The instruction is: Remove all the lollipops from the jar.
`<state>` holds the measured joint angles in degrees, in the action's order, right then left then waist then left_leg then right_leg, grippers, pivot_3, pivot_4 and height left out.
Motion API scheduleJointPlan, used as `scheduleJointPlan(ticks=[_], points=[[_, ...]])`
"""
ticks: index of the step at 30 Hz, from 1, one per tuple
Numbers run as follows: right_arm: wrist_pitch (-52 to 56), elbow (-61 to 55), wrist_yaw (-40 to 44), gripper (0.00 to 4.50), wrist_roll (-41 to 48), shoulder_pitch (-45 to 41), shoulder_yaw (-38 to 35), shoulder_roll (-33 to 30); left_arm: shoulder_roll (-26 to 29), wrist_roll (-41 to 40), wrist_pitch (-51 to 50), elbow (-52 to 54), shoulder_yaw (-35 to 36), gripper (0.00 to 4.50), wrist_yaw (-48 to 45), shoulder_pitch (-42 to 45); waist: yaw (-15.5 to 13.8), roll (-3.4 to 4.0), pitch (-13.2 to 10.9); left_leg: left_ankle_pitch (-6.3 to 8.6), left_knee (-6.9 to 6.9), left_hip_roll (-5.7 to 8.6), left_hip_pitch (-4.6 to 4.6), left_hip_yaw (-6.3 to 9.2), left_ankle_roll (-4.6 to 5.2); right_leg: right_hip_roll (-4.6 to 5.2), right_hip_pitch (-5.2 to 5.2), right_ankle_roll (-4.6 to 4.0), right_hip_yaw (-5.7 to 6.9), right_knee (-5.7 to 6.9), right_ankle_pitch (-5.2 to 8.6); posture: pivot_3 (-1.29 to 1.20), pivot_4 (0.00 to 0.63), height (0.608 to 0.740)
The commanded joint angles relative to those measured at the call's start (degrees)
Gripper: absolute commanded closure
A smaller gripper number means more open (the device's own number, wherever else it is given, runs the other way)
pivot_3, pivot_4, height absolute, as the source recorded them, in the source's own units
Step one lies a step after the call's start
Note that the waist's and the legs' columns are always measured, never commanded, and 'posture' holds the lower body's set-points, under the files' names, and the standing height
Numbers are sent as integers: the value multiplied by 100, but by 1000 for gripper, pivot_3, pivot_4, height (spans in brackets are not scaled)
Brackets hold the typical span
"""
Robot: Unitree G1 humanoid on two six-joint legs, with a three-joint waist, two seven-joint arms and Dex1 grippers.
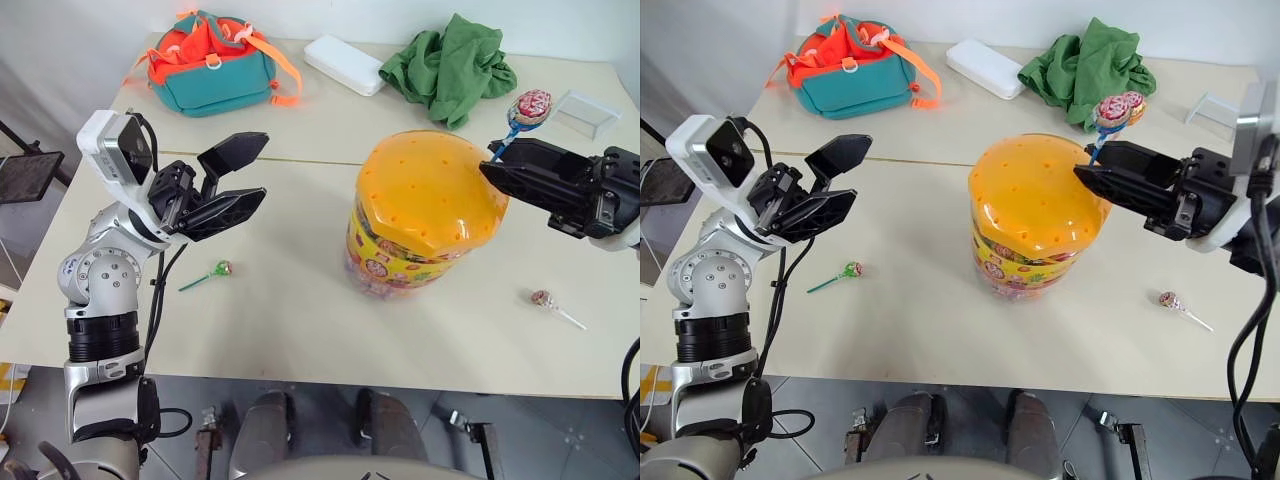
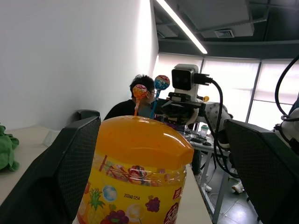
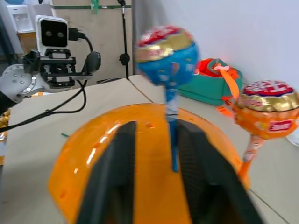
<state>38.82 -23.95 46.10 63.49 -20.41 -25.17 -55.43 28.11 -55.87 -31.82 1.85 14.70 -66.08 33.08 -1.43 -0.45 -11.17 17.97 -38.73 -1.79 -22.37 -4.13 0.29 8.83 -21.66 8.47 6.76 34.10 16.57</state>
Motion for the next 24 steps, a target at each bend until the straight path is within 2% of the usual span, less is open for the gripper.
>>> scheduleJointPlan(ticks=[1,5,7,9,12,15,18,20,24], points=[[-76,-1,84,4475,31,-161,-37,83,2,-65,73,172,86,0,-3,84,0,0,0,0,0,0,0,0,0,0,0,0,0,0,0,0,150,740],[67,189,-68,4475,567,-539,-266,239,-21,-69,76,113,70,0,-60,137,5,0,0,0,-3,-1,0,-3,0,-2,0,0,-3,0,0,0,150,740],[271,330,-265,4475,1103,-709,-538,162,-32,-54,91,95,52,0,-112,158,5,0,0,0,-2,-2,0,-3,0,-2,-1,0,-3,1,0,0,150,740],[554,454,-311,4475,1531,-677,-880,-68,-34,27,164,78,5,0,-198,180,-10,0,0,0,-1,-2,0,-3,0,-2,-2,0,-3,1,0,0,150,740],[1323,906,116,4475,1524,9,-1805,-832,48,428,464,35,-218,0,-457,209,-125,-1,0,3,-5,1,-12,4,5,-2,-3,1,0,-4,0,0,150,740],[1305,1200,1267,4475,-72,1510,-2316,-1545,259,805,662,2,-462,0,-817,145,-170,-7,4,18,-22,1,-16,-2,16,-3,-1,1,-2,-8,-1,0,150,740],[755,1701,1812,4475,-1334,2587,-2412,-1732,414,1065,835,-17,-621,0,-1062,98,-145,-8,4,24,-25,-2,-14,-19,18,-7,1,1,-11,-21,-1,0,150,740],[124,2108,1809,4475,-2122,2943,-2095,-1664,449,1150,904,-35,-664,0,-1142,92,-121,-6,5,25,-29,-2,-11,-39,20,-6,0,2,-29,-25,-1,0,150,740],[-904,2940,1430,4475,-3582,3252,-1013,-1616,516,1080,756,64,-715,0,-1262,67,-13,-6,5,26,-28,-6,2,-47,19,-8,-4,2,-42,-13,-1,0,150,740]])
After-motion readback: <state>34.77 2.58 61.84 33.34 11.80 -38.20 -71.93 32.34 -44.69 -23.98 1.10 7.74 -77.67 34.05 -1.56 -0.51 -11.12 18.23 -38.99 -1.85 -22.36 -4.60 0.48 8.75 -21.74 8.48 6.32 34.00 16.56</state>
